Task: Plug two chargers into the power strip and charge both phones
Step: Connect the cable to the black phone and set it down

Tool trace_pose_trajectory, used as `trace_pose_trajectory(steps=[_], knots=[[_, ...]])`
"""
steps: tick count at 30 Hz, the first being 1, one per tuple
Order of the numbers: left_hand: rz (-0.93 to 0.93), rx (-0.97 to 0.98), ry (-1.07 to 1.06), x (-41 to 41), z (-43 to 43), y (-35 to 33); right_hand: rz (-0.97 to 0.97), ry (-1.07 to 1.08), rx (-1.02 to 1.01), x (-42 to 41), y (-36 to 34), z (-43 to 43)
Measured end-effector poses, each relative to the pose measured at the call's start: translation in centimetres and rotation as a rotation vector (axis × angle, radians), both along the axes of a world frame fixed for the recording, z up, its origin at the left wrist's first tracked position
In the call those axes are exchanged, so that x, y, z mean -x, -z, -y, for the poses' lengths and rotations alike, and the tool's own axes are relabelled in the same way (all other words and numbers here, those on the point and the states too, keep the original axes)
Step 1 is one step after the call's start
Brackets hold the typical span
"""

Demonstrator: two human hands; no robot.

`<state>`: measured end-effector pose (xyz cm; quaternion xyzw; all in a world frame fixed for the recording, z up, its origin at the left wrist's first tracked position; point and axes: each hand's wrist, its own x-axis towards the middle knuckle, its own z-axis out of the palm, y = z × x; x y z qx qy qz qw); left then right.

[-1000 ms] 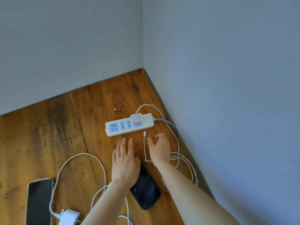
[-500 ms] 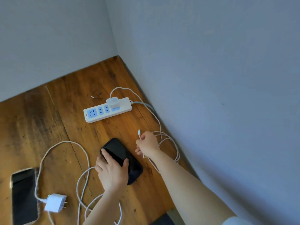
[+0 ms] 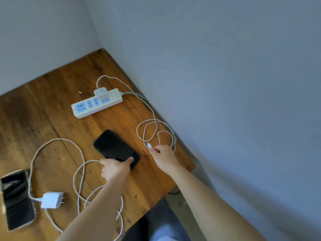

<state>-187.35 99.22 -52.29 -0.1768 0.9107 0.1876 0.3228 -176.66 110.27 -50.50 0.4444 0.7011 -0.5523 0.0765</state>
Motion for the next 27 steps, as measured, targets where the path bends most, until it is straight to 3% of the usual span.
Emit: trace_pose_trajectory(steps=[6, 14, 20, 27], knots=[[0.064, -0.034, -0.016, 0.2, -0.2, -1.0, 0.016, 0.005, -0.021, -2.7, -0.6, 1.1], [0.147, -0.427, -0.146, 0.4, 2.2, -2.9, 0.037, 0.026, -0.175, -4.9, -2.4, 3.0], [0.483, -0.787, -0.41, -1.0, 4.6, -8.0, -0.073, 0.073, -0.199, -5.8, -6.7, 4.7], [0.62, -1.034, -0.508, -3.8, 8.9, -14.0, -0.25, 0.116, -0.149, -7.0, -13.6, 7.0]])
